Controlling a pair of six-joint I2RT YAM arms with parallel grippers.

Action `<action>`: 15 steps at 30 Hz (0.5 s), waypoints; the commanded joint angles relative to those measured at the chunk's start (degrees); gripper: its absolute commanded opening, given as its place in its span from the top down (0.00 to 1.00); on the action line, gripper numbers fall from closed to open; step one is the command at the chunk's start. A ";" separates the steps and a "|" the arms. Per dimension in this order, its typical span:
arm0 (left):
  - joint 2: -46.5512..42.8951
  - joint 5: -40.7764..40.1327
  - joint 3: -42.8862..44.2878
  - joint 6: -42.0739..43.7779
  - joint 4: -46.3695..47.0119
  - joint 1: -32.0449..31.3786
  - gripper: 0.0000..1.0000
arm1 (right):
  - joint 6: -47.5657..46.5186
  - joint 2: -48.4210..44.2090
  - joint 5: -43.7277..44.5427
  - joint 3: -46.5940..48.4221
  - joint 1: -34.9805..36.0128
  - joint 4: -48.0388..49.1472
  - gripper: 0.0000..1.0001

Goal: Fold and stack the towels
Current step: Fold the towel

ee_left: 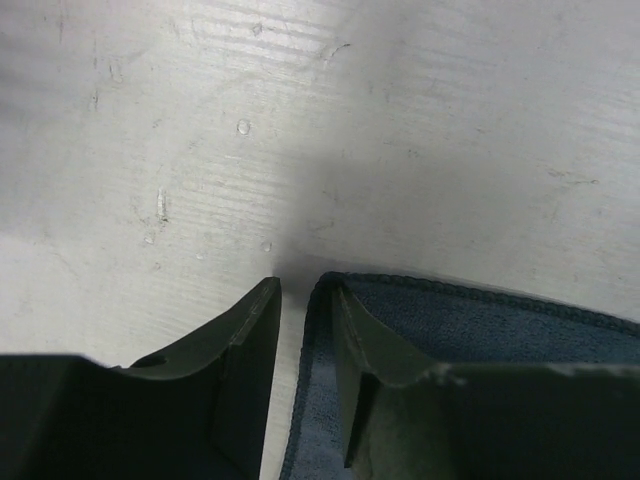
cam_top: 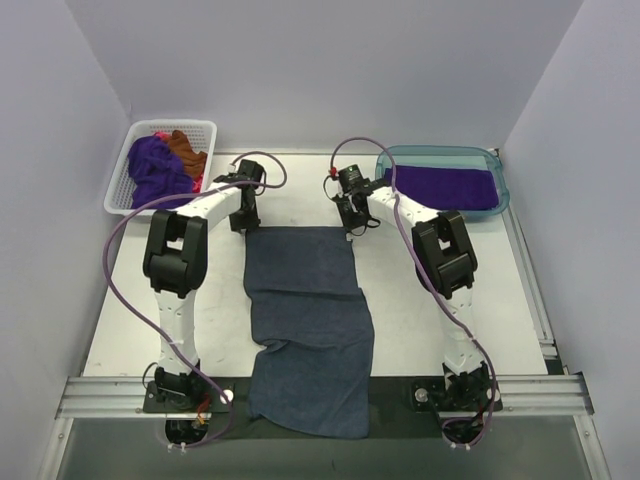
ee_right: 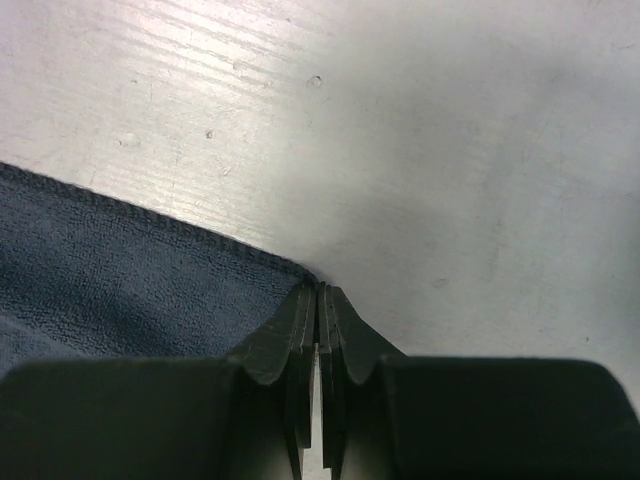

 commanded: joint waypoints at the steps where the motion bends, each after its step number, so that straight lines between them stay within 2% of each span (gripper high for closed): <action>1: 4.48 4.33 -1.04 0.93 -5.47 -0.82 0.63 | -0.91 -0.79 -0.11 -0.99 1.21 -7.40 1.00; 5: 5.27 4.95 -0.69 0.49 -5.56 -1.17 0.72 | -1.00 -0.79 -0.02 -1.08 1.13 -7.40 1.00; 6: 5.36 4.95 -0.51 0.40 -5.91 -1.17 0.80 | -1.08 -0.87 -0.11 -1.16 1.21 -7.40 1.00; 11: 6.51 5.39 1.42 0.49 -7.49 -0.91 0.98 | -1.08 -1.49 -0.02 -1.25 1.21 -7.40 1.00; 15: 5.72 5.30 1.16 0.75 -7.23 -0.03 1.00 | -1.52 -2.45 0.15 -1.08 1.04 -7.40 1.00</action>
